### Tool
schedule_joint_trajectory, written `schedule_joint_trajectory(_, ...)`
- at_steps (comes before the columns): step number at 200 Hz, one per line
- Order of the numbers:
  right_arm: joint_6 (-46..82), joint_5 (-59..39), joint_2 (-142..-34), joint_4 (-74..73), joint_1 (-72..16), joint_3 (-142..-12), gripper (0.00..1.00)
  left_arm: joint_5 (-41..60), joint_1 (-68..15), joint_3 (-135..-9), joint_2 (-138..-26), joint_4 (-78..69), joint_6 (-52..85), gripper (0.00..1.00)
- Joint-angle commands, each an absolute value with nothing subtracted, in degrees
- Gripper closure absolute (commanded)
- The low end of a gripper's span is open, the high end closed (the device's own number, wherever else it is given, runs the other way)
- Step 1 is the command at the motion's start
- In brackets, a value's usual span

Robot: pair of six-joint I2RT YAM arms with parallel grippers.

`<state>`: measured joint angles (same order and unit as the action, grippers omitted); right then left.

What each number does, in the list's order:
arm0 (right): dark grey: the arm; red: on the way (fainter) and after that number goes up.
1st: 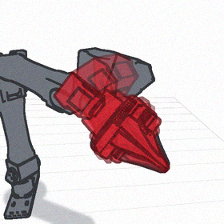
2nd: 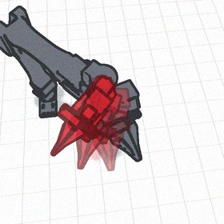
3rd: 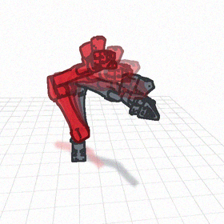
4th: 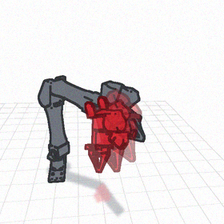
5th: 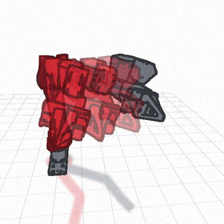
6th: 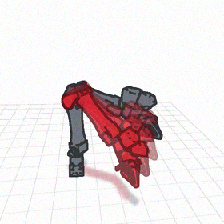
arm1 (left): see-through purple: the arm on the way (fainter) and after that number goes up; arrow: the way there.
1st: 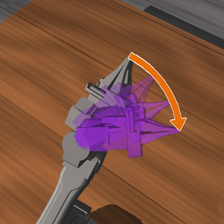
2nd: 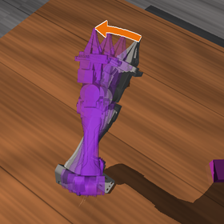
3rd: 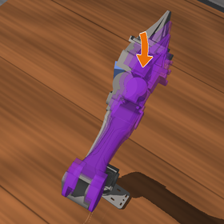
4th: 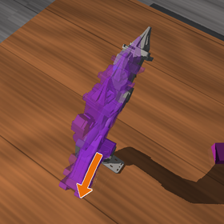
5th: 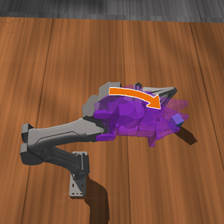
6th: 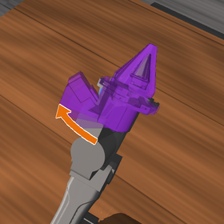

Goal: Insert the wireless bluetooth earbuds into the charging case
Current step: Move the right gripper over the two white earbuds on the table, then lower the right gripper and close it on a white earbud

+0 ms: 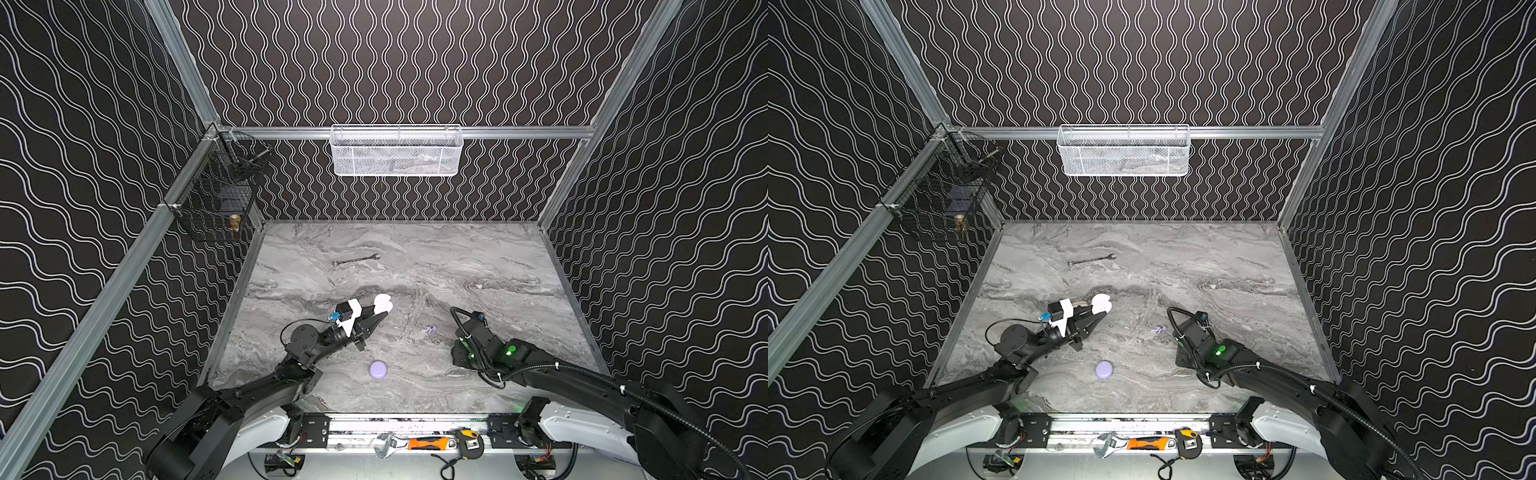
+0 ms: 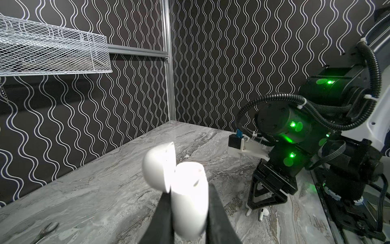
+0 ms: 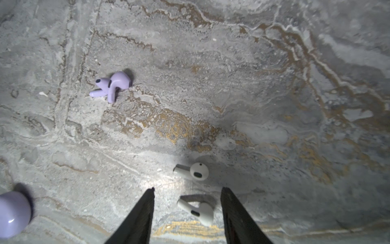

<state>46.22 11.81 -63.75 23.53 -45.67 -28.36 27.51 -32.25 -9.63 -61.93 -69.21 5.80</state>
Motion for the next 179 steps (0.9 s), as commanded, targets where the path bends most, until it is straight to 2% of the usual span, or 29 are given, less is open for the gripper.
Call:
schedule_joint_trajectory(1,46.5,10.7,-65.4,20.7,-45.4,-28.6,0.46,27.7,-32.2,-9.6,-61.5,-70.1,5.6,1.0)
schedule_joint_trajectory(62,45.1,10.1,-70.1,18.5,-44.7,-30.3,0.46,27.7,-32.2,-9.7,-62.3,-70.6,5.6,1.0)
schedule_joint_trajectory(134,41.5,9.3,-77.7,19.8,-45.1,-37.4,0.52,27.5,-32.2,-9.6,-62.0,-70.2,5.3,1.0)
schedule_joint_trajectory(179,41.1,14.8,-78.0,24.8,-45.9,-39.9,0.52,27.3,-32.2,-9.5,-62.1,-70.3,5.1,1.0)
